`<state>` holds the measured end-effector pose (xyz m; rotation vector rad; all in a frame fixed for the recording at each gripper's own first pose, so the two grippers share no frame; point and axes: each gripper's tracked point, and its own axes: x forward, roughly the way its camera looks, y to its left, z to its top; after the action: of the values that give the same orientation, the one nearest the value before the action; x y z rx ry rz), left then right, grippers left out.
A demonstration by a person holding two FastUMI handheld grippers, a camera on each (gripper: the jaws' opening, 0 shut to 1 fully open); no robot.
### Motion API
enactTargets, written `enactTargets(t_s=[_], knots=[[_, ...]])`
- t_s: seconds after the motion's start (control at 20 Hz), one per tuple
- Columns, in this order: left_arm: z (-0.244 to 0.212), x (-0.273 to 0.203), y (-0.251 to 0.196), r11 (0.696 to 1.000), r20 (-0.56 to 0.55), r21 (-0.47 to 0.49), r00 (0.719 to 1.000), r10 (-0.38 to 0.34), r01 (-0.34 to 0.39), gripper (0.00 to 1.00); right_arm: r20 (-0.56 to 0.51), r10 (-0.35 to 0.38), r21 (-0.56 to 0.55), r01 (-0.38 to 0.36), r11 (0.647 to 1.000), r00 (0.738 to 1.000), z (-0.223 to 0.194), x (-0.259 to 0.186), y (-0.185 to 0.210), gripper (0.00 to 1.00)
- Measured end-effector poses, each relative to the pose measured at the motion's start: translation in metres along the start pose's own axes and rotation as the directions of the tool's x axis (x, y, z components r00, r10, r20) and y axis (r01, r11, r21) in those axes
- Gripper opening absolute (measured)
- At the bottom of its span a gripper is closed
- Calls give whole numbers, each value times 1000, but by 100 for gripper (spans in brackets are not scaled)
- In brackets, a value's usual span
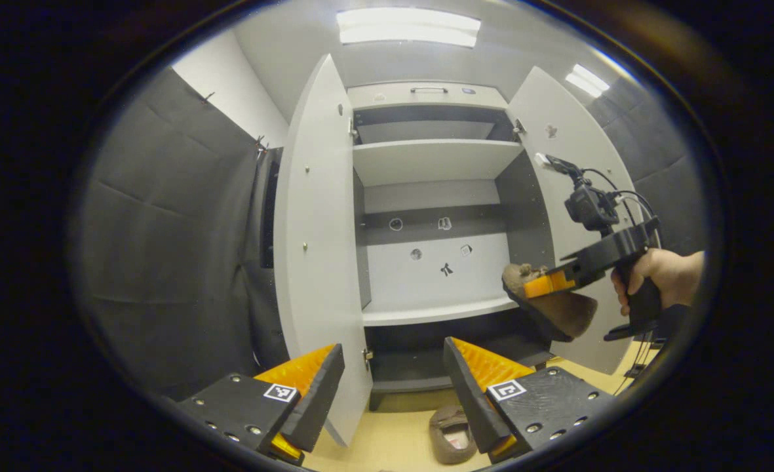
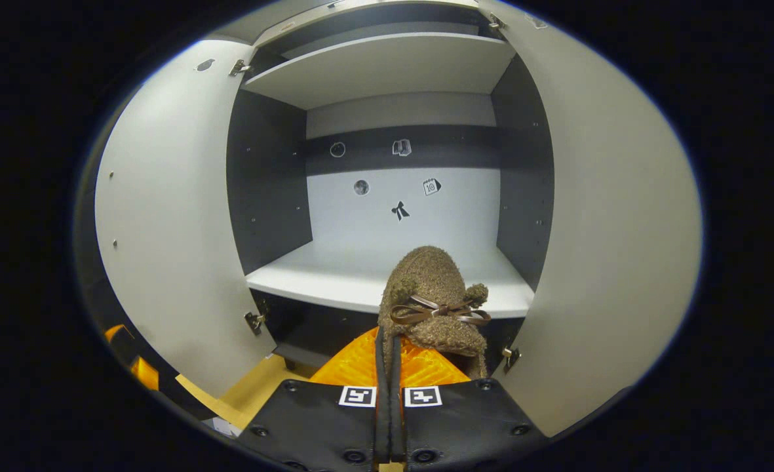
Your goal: Grab one shoe with the right hand and put it into the shoe cabinet, grab the other shoe with the left hand and put it into the shoe cabinet; then close the right door with the right hand and the left door with the left hand.
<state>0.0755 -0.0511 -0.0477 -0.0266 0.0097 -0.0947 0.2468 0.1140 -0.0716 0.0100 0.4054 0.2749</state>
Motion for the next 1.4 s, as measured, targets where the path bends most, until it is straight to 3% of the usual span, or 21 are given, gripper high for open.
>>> enactTargets(t_s=[0.05, 0.1, 0.2, 0.25, 0.3, 0.35, 0.4, 0.5, 0.55, 1.0, 1.15, 1.2, 1.25, 1.3, 1.35, 1.4], knots=[[-4, 3, 0, 1000, -4, -7, 1000, -8, 8, 89, 13, -6, -1, 6, 1000, 1000, 10, 6, -1, 2], [-6, 6, 0, 1000, -8, -14, 1000, -17, 17, 96, 29, -11, -2, 11, 1000, 1000, 23, 12, -2, 2], [-12, 14, -2, 999, -13, -23, 999, -31, 30, 96, 55, -27, -5, 28, 1000, 998, 46, 25, -7, 0], [-15, 17, -2, 999, -15, -25, 999, -36, 36, 89, 65, -34, -6, 34, 999, 997, 56, 32, -8, 2], [-16, 21, -2, 999, -15, -27, 999, -43, 42, 89, 72, -39, -9, 39, 999, 997, 66, 38, -10, 6], [-18, 25, -2, 998, -14, -28, 999, -48, 48, 89, 81, -42, -15, 43, 999, 996, 75, 45, -10, 2], [-20, 28, -1, 998, -14, -31, 998, -53, 53, 89, 90, -47, -22, 49, 999, 995, 83, 53, -10, 6], [-26, 34, -2, 997, -22, -44, 998, -66, 65, 93, 90, -62, -37, 65, 997, 994, 93, 70, -13, 2], [-29, 37, -1, 996, -28, -50, 997, -70, 69, 89, 79, -69, -43, 72, 996, 994, 94, 80, -14, 0], [-37, 57, -1, 995, -47, -50, 995, -91, 89, 89, -85, -136, -70, 131, 989, 987, 74, 162, -39, 2], [-40, 59, 2, 996, -54, -50, 995, -81, 78, 89, -94, -168, -81, 161, 984, 981, 71, 174, -46, 8], [-41, 61, 3, 996, -59, -48, 995, -76, 74, 89, -106, -161, -77, 154, 985, 981, 68, 174, -44, 22], [-42, 62, 3, 996, -63, -47, 995, -74, 71, 89, -115, -125, -55, 119, 991, 985, 67, 173, -34, 27], [-41, 63, 3, 997, -64, -45, 995, -73, 70, 89, -117, -117, -51, 111, 992, 986, 67, 170, -33, 26], [-43, 63, 2, 997, -65, -42, 995, -73, 70, 82, -105, -120, -60, 114, 992, 987, 69, 168, -33, 39], [-43, 65, 2, 997, -65, -38, 995, -73, 70, 96, -96, -124, -66, 118, 991, 988, 72, 166, -34, 59]])
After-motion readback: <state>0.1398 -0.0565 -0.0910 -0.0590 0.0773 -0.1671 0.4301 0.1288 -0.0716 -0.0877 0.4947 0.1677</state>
